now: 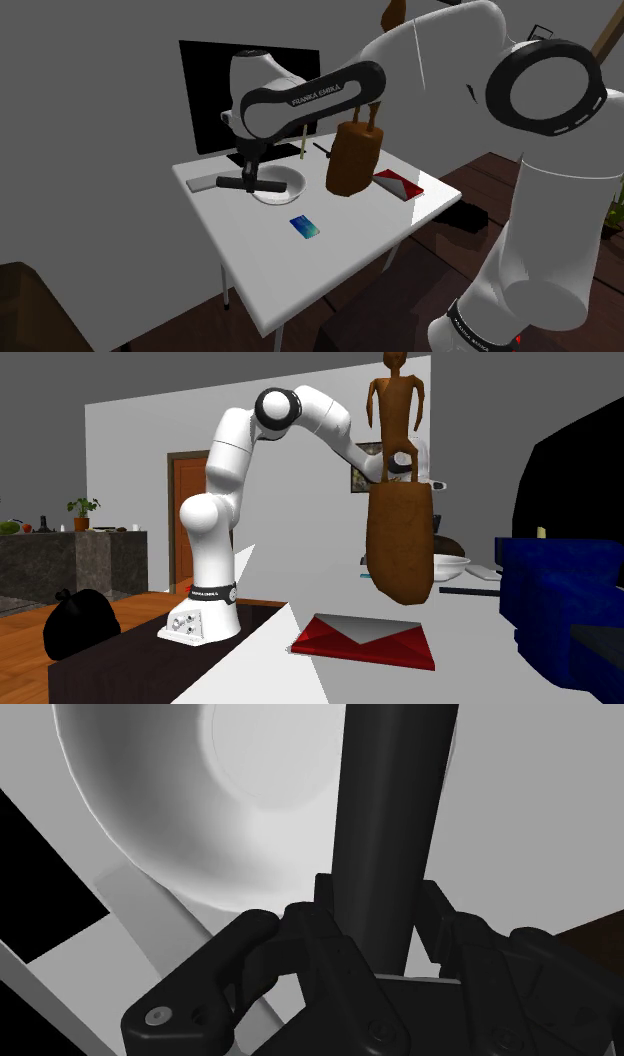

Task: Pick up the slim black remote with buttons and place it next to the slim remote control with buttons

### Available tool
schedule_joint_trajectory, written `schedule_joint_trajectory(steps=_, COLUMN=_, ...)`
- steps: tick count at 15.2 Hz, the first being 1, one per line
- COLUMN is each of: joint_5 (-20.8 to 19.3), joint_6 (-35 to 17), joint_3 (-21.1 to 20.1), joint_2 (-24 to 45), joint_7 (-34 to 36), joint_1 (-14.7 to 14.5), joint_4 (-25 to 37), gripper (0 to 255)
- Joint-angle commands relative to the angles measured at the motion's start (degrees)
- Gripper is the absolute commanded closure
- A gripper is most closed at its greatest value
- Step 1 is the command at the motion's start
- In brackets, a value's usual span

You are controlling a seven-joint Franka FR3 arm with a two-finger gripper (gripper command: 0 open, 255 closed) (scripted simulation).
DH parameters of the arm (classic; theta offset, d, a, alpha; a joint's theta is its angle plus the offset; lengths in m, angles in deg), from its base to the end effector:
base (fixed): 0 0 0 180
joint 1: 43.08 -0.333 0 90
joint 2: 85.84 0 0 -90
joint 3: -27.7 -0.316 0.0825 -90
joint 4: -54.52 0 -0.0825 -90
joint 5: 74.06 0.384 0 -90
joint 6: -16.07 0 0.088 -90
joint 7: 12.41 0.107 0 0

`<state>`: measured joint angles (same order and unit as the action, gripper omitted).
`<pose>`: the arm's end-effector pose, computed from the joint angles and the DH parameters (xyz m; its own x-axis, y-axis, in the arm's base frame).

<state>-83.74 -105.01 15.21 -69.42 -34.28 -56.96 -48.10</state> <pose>0.5773 0.2669 0.3988 0.6086 0.7934 0.0055 0.7895 -0.6063 0.0959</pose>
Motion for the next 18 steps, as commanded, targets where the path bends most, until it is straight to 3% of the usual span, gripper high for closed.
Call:
schedule_joint_trajectory(steps=1, joint_5=-0.48, joint_6=-0.54, joint_3=0.14, joint_2=1.84, joint_7=0.3, joint_1=-0.21, joint_4=1.25, gripper=255)
schedule_joint_trajectory(steps=13, joint_5=-2.23, joint_6=-8.17, joint_3=0.8, joint_2=6.02, joint_7=1.91, joint_1=-0.53, joint_4=-2.38, gripper=255)
schedule_joint_trajectory(steps=18, joint_5=-2.37, joint_6=-8.63, joint_3=0.83, joint_2=6.33, joint_7=2.03, joint_1=-0.54, joint_4=-2.55, gripper=255)
